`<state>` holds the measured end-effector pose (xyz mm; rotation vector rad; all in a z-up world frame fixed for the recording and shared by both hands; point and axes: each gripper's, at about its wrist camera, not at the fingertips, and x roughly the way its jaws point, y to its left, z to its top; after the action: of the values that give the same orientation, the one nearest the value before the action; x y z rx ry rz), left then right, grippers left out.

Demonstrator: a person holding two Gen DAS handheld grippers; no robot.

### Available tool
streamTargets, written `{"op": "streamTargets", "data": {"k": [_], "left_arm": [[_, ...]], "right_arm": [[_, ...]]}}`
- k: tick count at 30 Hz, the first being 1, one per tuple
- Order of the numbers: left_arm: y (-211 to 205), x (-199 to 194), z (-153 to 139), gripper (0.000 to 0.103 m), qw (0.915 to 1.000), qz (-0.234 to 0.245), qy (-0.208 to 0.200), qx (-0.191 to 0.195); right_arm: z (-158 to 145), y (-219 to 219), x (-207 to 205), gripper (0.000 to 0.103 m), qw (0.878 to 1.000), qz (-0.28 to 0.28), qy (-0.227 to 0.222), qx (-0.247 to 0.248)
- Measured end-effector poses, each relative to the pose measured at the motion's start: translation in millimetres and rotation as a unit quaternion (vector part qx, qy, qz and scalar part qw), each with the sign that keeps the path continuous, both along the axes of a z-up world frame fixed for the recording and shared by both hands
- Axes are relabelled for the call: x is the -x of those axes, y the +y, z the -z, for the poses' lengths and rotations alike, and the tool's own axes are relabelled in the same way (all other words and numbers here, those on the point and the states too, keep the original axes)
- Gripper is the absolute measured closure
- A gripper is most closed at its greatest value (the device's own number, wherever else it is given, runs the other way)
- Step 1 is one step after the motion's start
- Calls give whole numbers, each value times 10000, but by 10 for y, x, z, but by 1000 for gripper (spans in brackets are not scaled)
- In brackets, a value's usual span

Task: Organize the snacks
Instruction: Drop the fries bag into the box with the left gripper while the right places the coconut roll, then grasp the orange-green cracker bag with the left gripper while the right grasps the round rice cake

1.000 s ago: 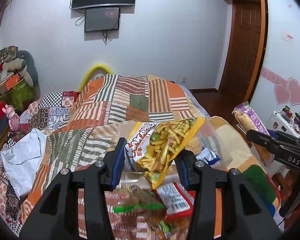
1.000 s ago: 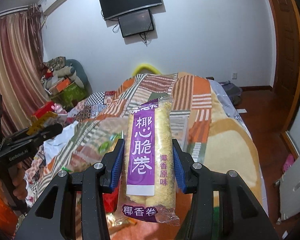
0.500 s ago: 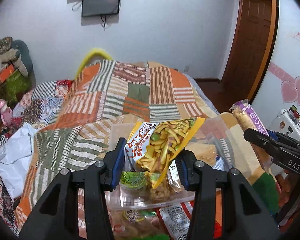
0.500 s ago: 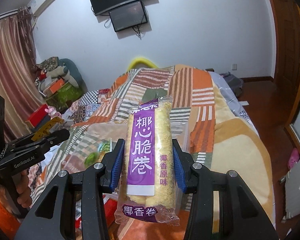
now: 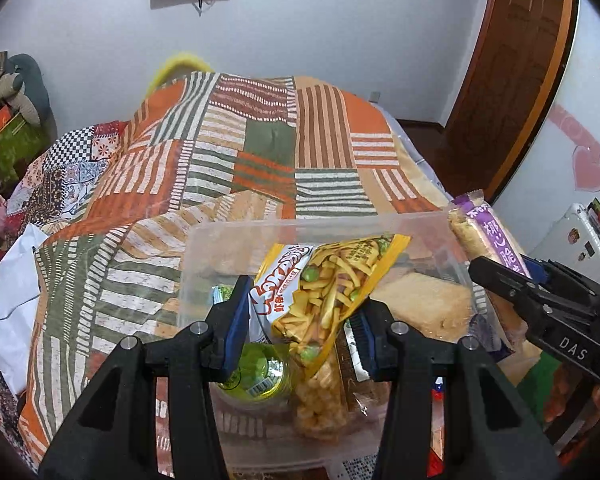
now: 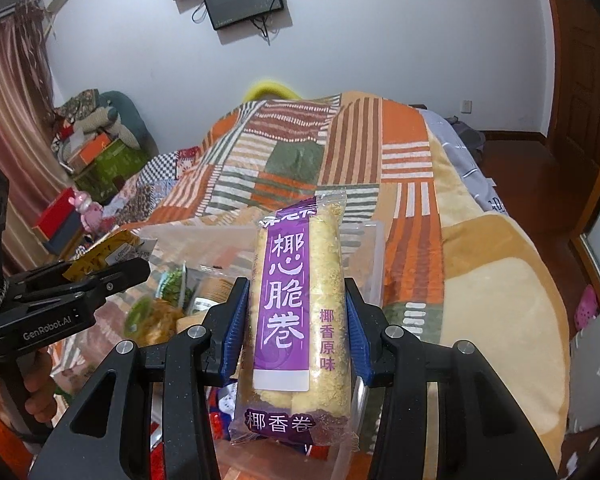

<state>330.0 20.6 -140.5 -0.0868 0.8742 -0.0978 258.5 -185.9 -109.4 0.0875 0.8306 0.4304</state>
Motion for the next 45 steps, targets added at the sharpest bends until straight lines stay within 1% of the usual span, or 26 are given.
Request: {"op": "streamTargets", "data": {"k": [4,7,8,10,12,15,19,22,28,34,36,41,45], "left_arm": [[-15,-25,50,56,10000,-6,60,12],[-39,-4,41,52,10000,-1,17,-87],[-46,-4,34,48,10000,15,2,-79],[-47,20,6,45,10000,51,4,-23],[-36,57,-29,45,10000,58,-9,22],[-16,143,-91,45,10000,35,-44,13],[8,327,-198,43,9999,39,-145,-58],[32,497,-268,33,9997,37,-236,-110],[108,884,-363,28,9995,35,-307,-99],[192,1251,-345,27,9997,30,-244,-75],[210,1380,-317,27,9997,29,-221,-108],[251,1671,-173,27,9999,68,-59,-145],[250,1846,-54,26,9998,80,51,-179]], "right_arm": [[28,31,-1,61,9999,-35,20,115],[1,28,28,61,9999,-41,-10,150],[-15,19,36,61,9999,-35,-12,147],[-34,-1,44,60,9999,-22,-4,114],[-69,-24,62,59,10000,-20,-19,71],[-134,-47,132,55,10000,-55,-58,8],[-225,-54,272,49,9998,-115,-170,-19],[-294,-47,410,46,9995,-208,-229,-56],[-344,5,706,39,9987,-411,-285,-55],[-234,12,973,36,9984,-548,-120,-42],[-155,32,1064,33,9982,-602,10,-23],[48,127,1261,30,9970,-715,274,68],[215,259,1317,29,9954,-796,501,165]]}}
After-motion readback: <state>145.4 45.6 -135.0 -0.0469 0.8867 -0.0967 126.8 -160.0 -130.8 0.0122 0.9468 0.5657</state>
